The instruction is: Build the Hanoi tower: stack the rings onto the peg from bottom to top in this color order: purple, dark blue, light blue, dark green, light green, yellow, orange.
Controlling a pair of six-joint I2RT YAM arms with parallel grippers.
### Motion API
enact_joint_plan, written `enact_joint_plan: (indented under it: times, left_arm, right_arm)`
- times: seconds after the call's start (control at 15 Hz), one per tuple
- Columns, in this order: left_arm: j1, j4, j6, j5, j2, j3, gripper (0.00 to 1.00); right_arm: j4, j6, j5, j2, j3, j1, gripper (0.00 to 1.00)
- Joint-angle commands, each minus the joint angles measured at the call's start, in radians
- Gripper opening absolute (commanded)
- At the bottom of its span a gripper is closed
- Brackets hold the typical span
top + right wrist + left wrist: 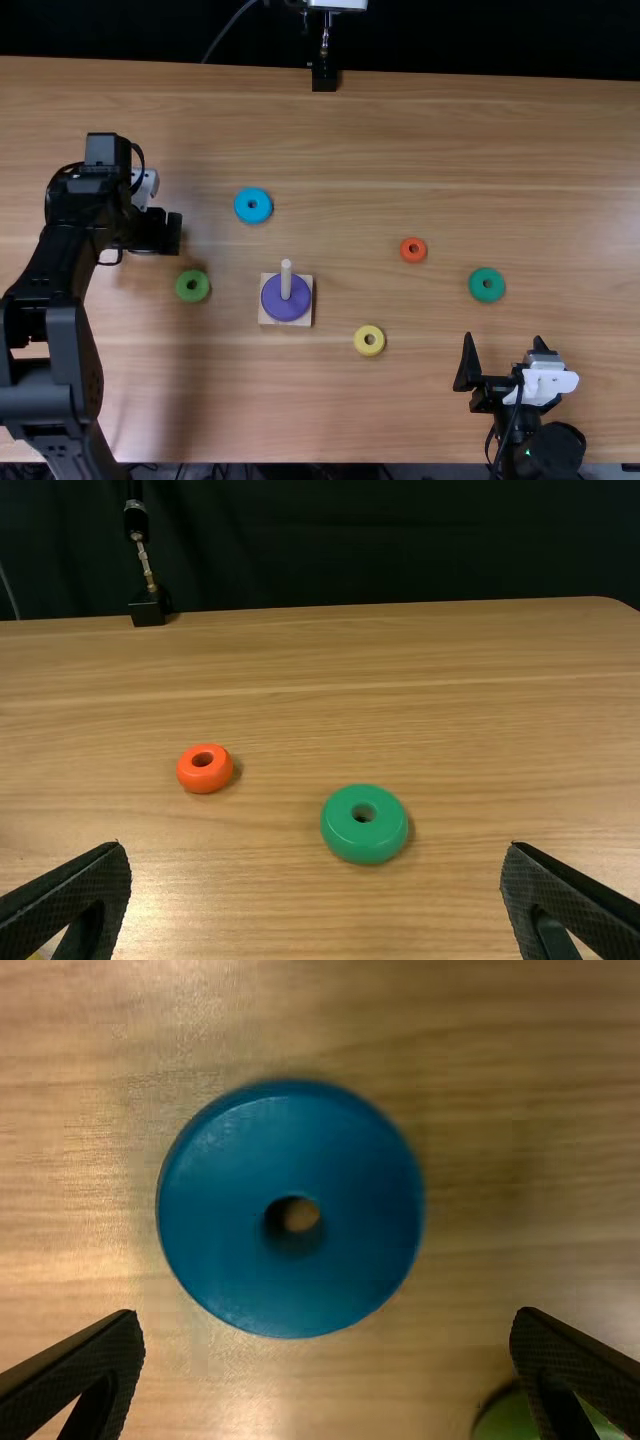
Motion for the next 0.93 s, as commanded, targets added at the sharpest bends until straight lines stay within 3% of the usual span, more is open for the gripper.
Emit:
enact_joint_plan:
  times: [0.0, 0.87]
  left_arm:
    - [-0.007, -0.002, 0.048, -0.021, 0.031, 0.024, 1.00]
    - [-0.004, -0.008, 0.050, -0.004, 0.123, 0.117, 1.00]
  right_arm:
    - [-0.071, -0.003, 0.002, -0.013, -0.070, -0.011, 1.00]
    - [-0.069, -0.003, 0.000, -0.013, -0.070, -0.011, 1.00]
